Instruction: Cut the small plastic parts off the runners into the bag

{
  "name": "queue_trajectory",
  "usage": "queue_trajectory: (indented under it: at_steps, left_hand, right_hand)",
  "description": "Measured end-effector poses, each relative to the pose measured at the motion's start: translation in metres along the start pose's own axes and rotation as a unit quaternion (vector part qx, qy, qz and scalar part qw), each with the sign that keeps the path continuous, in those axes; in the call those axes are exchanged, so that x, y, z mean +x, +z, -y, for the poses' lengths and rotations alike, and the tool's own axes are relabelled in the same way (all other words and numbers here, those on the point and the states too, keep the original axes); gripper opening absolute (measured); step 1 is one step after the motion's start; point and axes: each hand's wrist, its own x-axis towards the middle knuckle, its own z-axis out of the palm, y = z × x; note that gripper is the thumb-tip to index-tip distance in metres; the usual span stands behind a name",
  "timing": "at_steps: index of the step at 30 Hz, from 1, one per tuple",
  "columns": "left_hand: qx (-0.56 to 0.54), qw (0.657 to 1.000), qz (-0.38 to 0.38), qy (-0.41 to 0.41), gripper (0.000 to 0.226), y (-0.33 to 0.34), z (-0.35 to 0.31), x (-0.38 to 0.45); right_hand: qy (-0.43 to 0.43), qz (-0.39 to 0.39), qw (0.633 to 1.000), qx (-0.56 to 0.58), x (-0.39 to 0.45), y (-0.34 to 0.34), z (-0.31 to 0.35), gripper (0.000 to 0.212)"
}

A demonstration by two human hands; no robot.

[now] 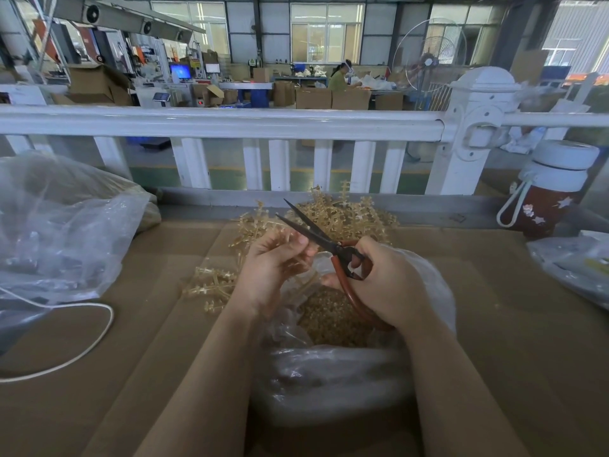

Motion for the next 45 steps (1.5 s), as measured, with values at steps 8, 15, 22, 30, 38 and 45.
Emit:
queue_trajectory:
  at_steps: [8,15,22,30,38,45]
  left_hand:
    - [0.010,1.000,0.000,0.014,0.031,-0.001,0.001,0.002]
    - [-0.006,1.000,0.003,0.002,0.022,-0.002,0.001,0.002]
    - [-0.012,1.000,-0.002,-0.010,0.018,-0.002,0.002,0.002]
    - [-0.028,0.999,0.008,-0.017,0.005,-0.002,0.001,0.002]
    - [-0.049,0.999,0.002,-0.020,0.016,0.002,-0.001,0.000]
    - [-0.046,0.998,0.005,-0.048,0.010,-0.001,0.001,0.002]
  right_hand:
    - [-0.021,-0.028,0.999,-0.025,-0.002,-0.002,0.002,0.052]
    - [-0.019,-0.023,0.999,0.025,0.000,0.001,0.000,0.060]
    - [-0.015,-0.018,0.999,0.031,0.001,0.004,-0.005,0.061]
    - [-0.006,-0.022,0.998,0.054,0.001,0.006,-0.005,0.059]
    - [0.048,0.021,0.992,0.119,0.003,0.009,-0.002,0.061]
    - [0.087,0.020,0.972,0.216,0.004,0.004,0.000,0.036]
